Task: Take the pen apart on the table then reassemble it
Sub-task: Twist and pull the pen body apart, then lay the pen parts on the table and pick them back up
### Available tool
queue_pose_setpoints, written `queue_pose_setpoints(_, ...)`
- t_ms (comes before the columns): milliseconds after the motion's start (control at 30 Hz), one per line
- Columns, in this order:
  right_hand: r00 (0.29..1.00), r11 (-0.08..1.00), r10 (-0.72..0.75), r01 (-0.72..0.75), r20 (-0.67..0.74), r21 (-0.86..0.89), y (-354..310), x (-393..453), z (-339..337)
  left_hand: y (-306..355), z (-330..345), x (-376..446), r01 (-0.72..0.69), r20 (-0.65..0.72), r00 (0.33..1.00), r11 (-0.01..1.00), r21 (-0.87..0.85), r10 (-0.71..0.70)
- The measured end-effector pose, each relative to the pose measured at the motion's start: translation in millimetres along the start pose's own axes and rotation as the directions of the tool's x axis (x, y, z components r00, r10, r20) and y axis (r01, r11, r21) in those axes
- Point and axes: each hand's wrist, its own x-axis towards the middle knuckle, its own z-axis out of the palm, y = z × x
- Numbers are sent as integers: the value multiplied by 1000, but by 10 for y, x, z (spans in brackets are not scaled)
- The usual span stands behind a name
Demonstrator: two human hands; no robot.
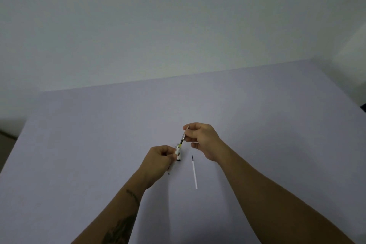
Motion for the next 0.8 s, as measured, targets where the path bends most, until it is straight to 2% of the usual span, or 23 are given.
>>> queue_pose_setpoints(100,994,998,-57,55,-89,-23,-25,76,7,-59,22,32,21,-17,1000,1000,-7,-21)
queue_pose_setpoints(233,985,977,-169,162,-44,-136,-95,107,58,-118,26,57,24,-43,999,1000,-6,-24)
queue_pose_setpoints(267,980,976,-186,176,-68,-132,-101,129,62,-133,18,59,28,-47,998,1000,0,-28)
queue_pose_setpoints(400,970,996,-70,81,-232,37,-72,294,6,-217,-39,74,47,-67,997,999,-13,-48)
queue_pose_setpoints(467,975,998,-7,-6,-221,-55,34,378,-39,-249,-56,89,74,-74,994,997,-28,-76)
queue_pose_setpoints(567,980,955,19,-76,-197,-285,279,490,-57,-297,-59,114,105,-75,991,994,-33,-108)
queue_pose_setpoints(700,983,821,-35,-74,-180,-566,469,599,-11,-359,-54,108,131,-73,989,991,-22,-132)
queue_pose_setpoints(800,984,714,-67,-68,-164,-697,529,647,61,-409,-54,88,143,-80,987,990,7,-142)
